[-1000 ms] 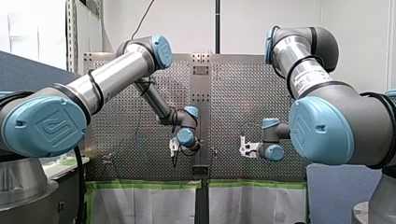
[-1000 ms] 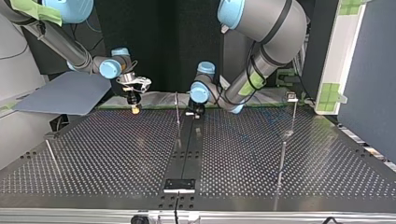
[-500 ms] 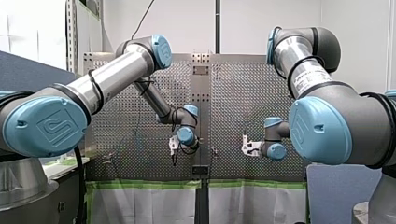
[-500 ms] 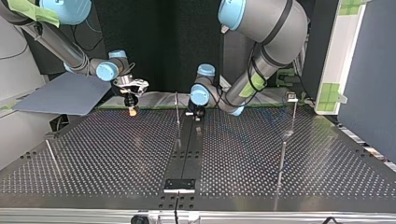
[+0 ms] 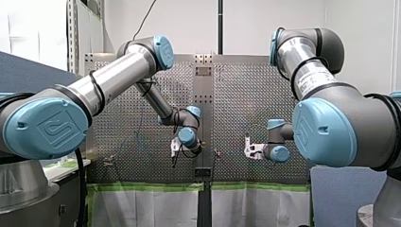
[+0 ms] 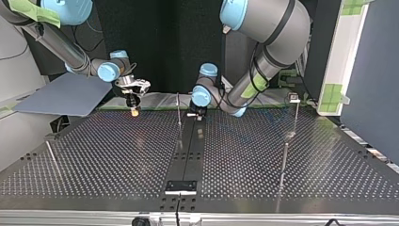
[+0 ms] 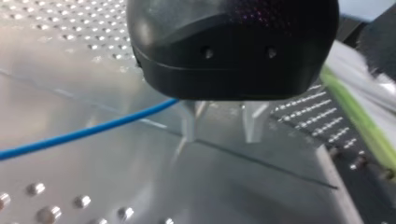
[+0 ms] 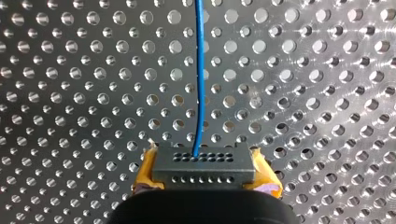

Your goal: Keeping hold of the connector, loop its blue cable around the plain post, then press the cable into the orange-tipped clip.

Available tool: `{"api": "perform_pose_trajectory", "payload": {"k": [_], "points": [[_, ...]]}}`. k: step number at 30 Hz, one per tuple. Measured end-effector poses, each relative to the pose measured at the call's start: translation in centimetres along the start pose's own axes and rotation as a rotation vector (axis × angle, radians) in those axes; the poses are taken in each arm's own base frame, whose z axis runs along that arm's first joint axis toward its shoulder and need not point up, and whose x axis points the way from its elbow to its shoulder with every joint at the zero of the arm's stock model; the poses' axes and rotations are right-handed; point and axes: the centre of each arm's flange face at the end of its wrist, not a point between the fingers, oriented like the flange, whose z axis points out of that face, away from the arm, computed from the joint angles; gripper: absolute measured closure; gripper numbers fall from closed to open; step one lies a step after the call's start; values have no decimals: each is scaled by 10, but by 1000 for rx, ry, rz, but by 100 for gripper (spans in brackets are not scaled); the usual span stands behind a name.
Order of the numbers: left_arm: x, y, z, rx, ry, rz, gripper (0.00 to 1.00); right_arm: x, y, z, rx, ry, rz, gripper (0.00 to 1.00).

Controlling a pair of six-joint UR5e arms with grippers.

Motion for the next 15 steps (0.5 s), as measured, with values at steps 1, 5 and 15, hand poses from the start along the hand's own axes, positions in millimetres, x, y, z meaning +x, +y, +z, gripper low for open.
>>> {"api": "perform_pose_trajectory", "payload": {"k": [1,5,15], "points": [[1,-1,-1,6,10,14,0,0,0,0,0,0,0,100],[4,-7,-9,8,38,57,0,0,-1,0,2,-3,1,100],[-8,-40,-45,53,-10,145,0,-3,-3,-3,5,-26,7,100]]}}
